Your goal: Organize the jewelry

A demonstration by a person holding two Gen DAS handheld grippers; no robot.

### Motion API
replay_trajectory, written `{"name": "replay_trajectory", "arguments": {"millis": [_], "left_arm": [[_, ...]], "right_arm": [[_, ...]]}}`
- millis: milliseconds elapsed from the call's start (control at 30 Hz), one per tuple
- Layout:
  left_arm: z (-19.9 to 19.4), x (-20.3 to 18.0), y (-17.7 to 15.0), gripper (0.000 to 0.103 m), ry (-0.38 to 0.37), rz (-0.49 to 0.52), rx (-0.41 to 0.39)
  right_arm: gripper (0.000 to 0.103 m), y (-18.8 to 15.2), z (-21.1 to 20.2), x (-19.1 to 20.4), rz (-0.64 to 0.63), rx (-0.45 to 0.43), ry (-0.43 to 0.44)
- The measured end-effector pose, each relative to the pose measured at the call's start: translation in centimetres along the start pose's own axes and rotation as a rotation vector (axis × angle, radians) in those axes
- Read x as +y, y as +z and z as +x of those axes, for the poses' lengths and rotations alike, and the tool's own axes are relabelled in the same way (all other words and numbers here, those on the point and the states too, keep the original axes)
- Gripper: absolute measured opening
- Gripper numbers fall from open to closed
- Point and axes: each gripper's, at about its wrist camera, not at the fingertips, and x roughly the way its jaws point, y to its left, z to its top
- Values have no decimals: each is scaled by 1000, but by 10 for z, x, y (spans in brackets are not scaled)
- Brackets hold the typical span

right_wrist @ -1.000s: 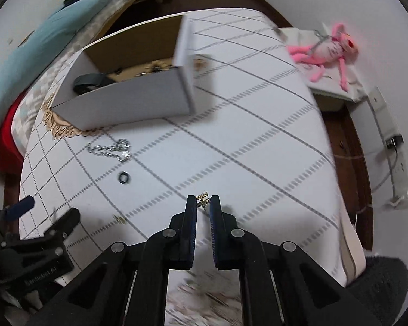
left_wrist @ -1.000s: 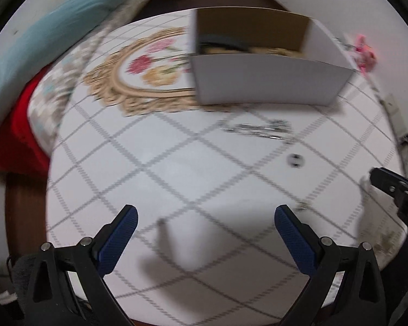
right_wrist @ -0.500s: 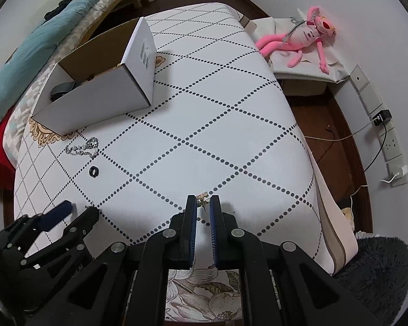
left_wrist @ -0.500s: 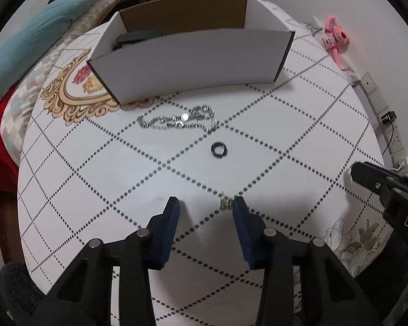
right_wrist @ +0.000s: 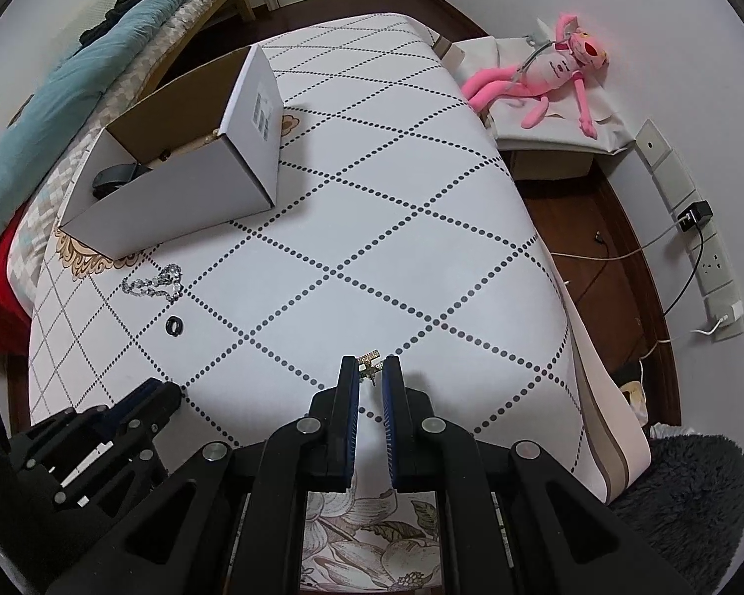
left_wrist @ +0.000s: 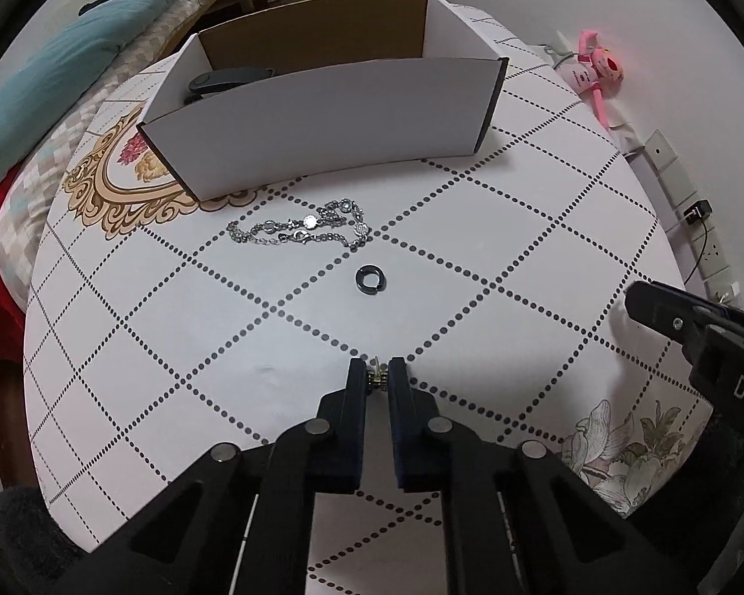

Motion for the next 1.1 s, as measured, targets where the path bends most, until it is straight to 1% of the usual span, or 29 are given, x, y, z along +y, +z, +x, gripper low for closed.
{"name": "replay_trajectory", "arguments": {"millis": [133, 200, 300, 400, 433, 500, 600, 667, 767, 867, 933, 1000, 1033, 1067, 1100], "left_arm": [[-8, 4, 1, 6, -18, -10, -8], [-18, 9, 4, 6, -39, -21, -19], [-40, 17, 17, 6, -70, -44, -56], [-67, 36, 42, 6, -105, -83, -104], [-77, 45, 55, 6, -115, -99, -120], [-89, 59, 77, 6, -132, -122, -144], [-96, 74, 106, 6, -130, -143, -168], [-95, 83, 126, 6, -118, -147, -174], [-83, 94, 151, 6, -116, -154, -150], [-68, 101, 164, 7, -124, -164, -110], [-60, 105, 174, 8, -110, -171, -92], [-55, 105, 180, 11, -85, -167, -67], [-52, 107, 183, 14, -80, -170, -53], [-49, 108, 185, 20, -76, -174, -44], [-48, 110, 187, 27, -59, -174, -45]], "right_arm": [[10, 3, -9, 3, 2, -17, 18], [10, 7, -16, 5, 2, -28, 33], [10, 21, -31, 11, -1, -51, 74], [10, 47, -49, 28, -26, -92, 121], [10, 56, -52, 32, -32, -103, 135], [10, 80, -58, 45, -50, -118, 165], [10, 109, -58, 63, -83, -132, 181], [10, 128, -51, 75, -99, -120, 189], [10, 151, -32, 88, -114, -74, 190], [10, 166, -9, 97, -143, -11, 172], [10, 175, 4, 98, -139, 22, 170], [11, 181, 16, 101, -150, 75, 174], [16, 182, 19, 101, -155, 85, 175], [22, 183, 20, 102, -160, 85, 167], [40, 184, 20, 101, -163, 80, 157]]}}
